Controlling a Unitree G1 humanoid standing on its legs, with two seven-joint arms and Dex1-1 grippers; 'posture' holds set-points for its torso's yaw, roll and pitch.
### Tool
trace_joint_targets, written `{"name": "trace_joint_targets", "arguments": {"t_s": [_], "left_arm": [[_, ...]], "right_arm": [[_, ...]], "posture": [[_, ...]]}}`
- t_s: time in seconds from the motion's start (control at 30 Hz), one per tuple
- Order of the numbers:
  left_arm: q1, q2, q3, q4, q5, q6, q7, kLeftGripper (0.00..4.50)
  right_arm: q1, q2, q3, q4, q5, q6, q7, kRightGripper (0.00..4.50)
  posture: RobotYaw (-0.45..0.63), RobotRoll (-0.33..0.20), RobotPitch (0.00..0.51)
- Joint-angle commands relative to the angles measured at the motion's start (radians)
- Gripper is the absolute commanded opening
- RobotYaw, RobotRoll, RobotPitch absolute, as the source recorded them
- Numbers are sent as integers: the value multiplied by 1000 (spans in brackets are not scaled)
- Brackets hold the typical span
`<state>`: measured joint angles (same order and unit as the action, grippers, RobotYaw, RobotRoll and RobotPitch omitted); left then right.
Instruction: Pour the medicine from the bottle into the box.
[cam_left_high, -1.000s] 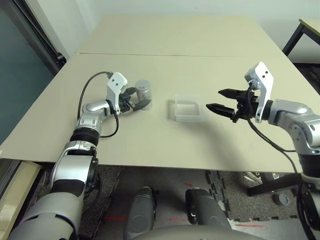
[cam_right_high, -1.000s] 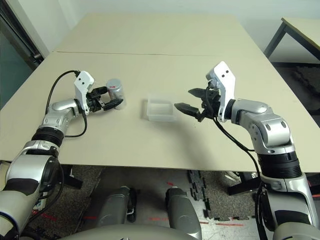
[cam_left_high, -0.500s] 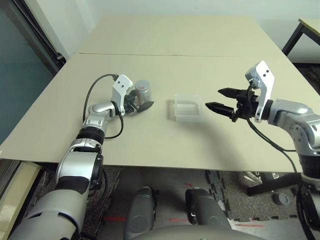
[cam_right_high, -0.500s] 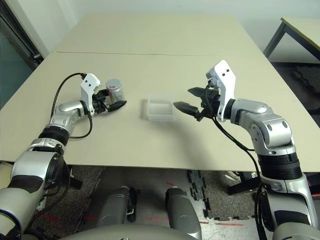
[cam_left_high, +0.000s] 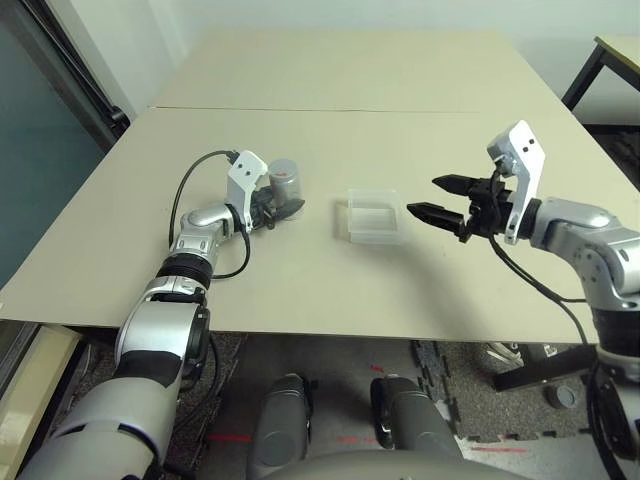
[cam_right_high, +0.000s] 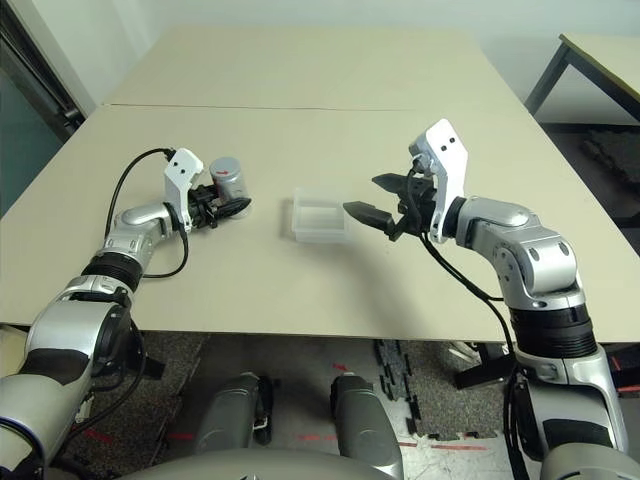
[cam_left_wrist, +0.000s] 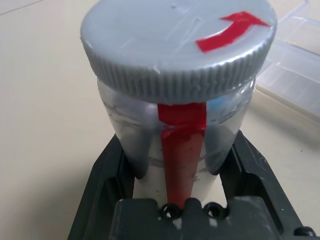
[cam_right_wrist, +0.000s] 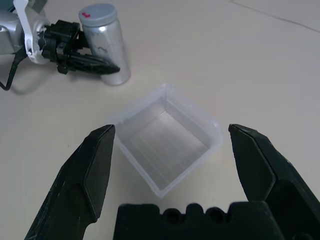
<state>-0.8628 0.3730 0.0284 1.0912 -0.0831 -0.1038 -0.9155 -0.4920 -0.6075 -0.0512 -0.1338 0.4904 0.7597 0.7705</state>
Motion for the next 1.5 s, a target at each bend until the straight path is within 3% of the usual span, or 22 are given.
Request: {"name": "trace_joint_targets", "arguments": {"t_s": [0.03, 0.3, 0.5, 0.67, 1.0, 1.5], "left_arm": [[-24, 6, 9, -121, -45, 66, -80, 2499], [51, 109, -64, -604, -121, 365, -296, 2499], [101, 149, -116, -803, -161, 489, -360, 2499], [114, 141, -145, -845, -177, 524, -367, 2499], [105, 124, -173, -847, -186, 525, -374, 2499], [95, 87, -190, -867, -187, 544, -367, 2499]], "right_arm": [[-20, 5, 19, 42, -12, -22, 16, 4500], [-157, 32, 57, 99, 10, -8, 88, 4500], [-288, 71, 99, 109, 23, 15, 138, 4500], [-348, 93, 137, 88, 35, 39, 175, 4500], [-356, 151, 155, 30, 84, 90, 182, 4500], [-367, 199, 194, 66, 25, 26, 162, 4500]], "posture": [[9, 0, 94], [62, 0, 84], [83, 0, 78], [87, 0, 75], [87, 0, 70], [87, 0, 61]]}}
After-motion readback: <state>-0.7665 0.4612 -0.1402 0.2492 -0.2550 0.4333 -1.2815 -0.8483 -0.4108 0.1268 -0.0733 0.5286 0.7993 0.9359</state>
